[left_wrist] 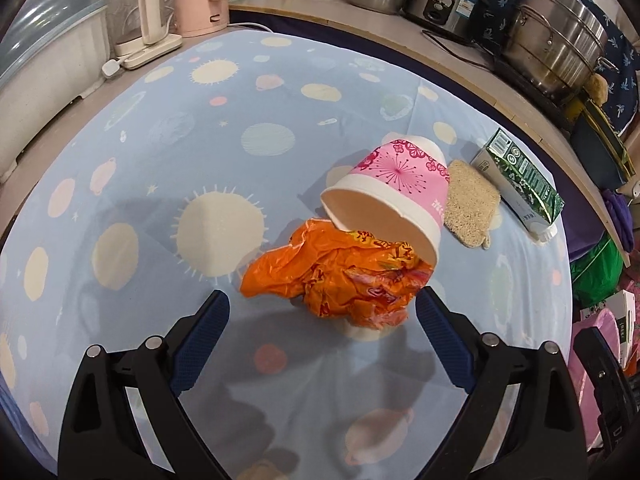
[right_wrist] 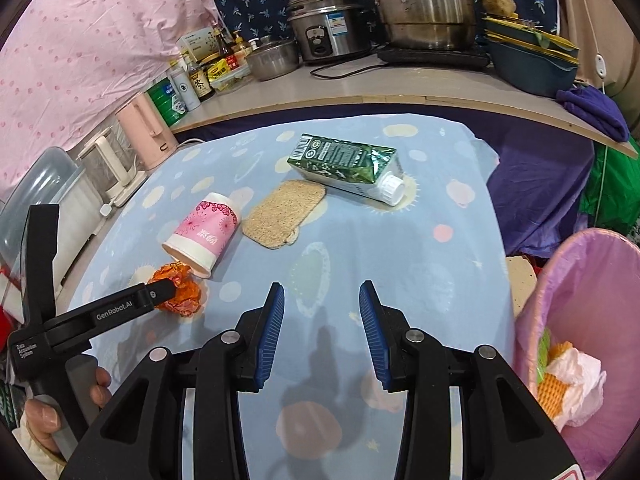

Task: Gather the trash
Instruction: 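Grasp the orange wrapper with the left gripper while the right grasps the loofah sponge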

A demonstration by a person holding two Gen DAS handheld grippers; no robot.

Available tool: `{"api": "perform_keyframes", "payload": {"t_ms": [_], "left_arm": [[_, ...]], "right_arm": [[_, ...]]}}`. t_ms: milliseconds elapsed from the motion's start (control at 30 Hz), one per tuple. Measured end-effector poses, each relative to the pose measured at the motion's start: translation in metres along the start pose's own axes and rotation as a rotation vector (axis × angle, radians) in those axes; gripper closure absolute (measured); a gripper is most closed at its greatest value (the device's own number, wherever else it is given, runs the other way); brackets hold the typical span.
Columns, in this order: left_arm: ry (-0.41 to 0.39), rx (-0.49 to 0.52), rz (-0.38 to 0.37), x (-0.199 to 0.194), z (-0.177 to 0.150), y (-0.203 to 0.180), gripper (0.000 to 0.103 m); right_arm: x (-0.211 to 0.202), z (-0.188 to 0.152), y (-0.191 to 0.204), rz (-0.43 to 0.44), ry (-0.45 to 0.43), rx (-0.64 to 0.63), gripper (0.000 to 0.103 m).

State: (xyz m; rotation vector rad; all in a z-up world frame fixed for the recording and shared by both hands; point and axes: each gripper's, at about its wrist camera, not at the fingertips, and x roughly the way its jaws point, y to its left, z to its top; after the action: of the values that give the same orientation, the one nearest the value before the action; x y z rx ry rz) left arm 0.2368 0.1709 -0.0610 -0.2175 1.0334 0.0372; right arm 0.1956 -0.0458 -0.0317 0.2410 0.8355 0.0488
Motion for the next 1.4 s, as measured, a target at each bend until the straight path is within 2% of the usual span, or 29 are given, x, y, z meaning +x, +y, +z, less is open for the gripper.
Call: {"api": "perform_keyframes", "payload": {"t_ms": [67, 167, 233, 300, 333, 400, 500, 633, 667, 700, 767, 833, 900, 1000, 1067, 1200, 1233, 1300, 1333, 1400], "left_arm": [[0.005, 0.004, -0.012, 0.004, 0.002, 0.0, 0.017], [0.029, 0.016, -0.026, 0.011, 0.004, 0.001, 0.032], [0.031, 0.024, -0.031, 0.013, 0.004, 0.001, 0.036], [0.036, 0.042, -0.029, 0.014, 0.004, 0.001, 0.057], [0.044, 0.051, -0.031, 0.015, 0.004, 0.0, 0.059], [0.063, 0.057, -0.035, 0.017, 0.004, 0.001, 0.102], [0.096, 0.036, -0.051, 0.025, 0.002, 0.007, 0.103], [0.068, 0.029, -0.083, 0.016, 0.0, 0.01, 0.1], [0.049, 0.024, -0.085, 0.011, 0.001, 0.011, 0.085], [0.031, 0.022, -0.085, 0.007, 0.002, 0.011, 0.059], [-0.024, 0.021, -0.093, -0.004, 0.006, 0.009, 0.028], [-0.087, 0.036, -0.103, -0.014, 0.011, 0.0, 0.023], [-0.102, 0.061, -0.107, -0.014, 0.019, -0.013, 0.015], [-0.094, 0.083, -0.104, -0.005, 0.034, -0.033, 0.015], [-0.079, 0.078, -0.075, 0.006, 0.041, -0.044, 0.015], [0.008, 0.053, -0.06, 0.036, 0.049, -0.055, 0.016], [0.024, 0.048, -0.052, 0.04, 0.048, -0.055, 0.018], [0.057, 0.038, -0.082, 0.045, 0.046, -0.051, 0.033], [0.067, 0.027, -0.098, 0.045, 0.045, -0.047, 0.034], [0.063, 0.017, -0.114, 0.04, 0.041, -0.041, 0.043]], "right_arm": [[0.008, 0.004, 0.004, 0.004, 0.007, -0.005, 0.065], [0.02, 0.008, 0.009, 0.008, 0.015, -0.014, 0.065], [0.028, 0.012, 0.012, 0.009, 0.02, -0.019, 0.065], [0.036, 0.015, 0.015, 0.015, 0.026, -0.02, 0.065], [0.041, 0.017, 0.016, 0.018, 0.029, -0.02, 0.065], [0.051, 0.02, 0.018, 0.025, 0.036, -0.02, 0.065], [0.07, 0.027, 0.022, 0.027, 0.045, -0.029, 0.065], [0.082, 0.034, 0.027, 0.027, 0.055, -0.036, 0.065], [0.083, 0.035, 0.028, 0.029, 0.052, -0.038, 0.065], [0.083, 0.037, 0.028, 0.029, 0.05, -0.04, 0.065], [0.084, 0.038, 0.028, 0.029, 0.046, -0.037, 0.065], [0.084, 0.038, 0.025, 0.029, 0.046, -0.028, 0.065], [0.082, 0.039, 0.021, 0.02, 0.041, -0.019, 0.065], [0.076, 0.042, 0.01, 0.004, 0.027, 0.006, 0.065], [0.073, 0.044, 0.001, -0.007, 0.021, 0.024, 0.065], [0.074, 0.048, -0.007, -0.02, 0.022, 0.029, 0.065], [0.075, 0.048, -0.008, -0.02, 0.023, 0.028, 0.065], [0.077, 0.049, -0.007, -0.013, 0.029, 0.024, 0.065], [0.079, 0.048, -0.006, -0.01, 0.031, 0.021, 0.065], [0.083, 0.049, -0.003, -0.001, 0.037, 0.015, 0.065]]}}
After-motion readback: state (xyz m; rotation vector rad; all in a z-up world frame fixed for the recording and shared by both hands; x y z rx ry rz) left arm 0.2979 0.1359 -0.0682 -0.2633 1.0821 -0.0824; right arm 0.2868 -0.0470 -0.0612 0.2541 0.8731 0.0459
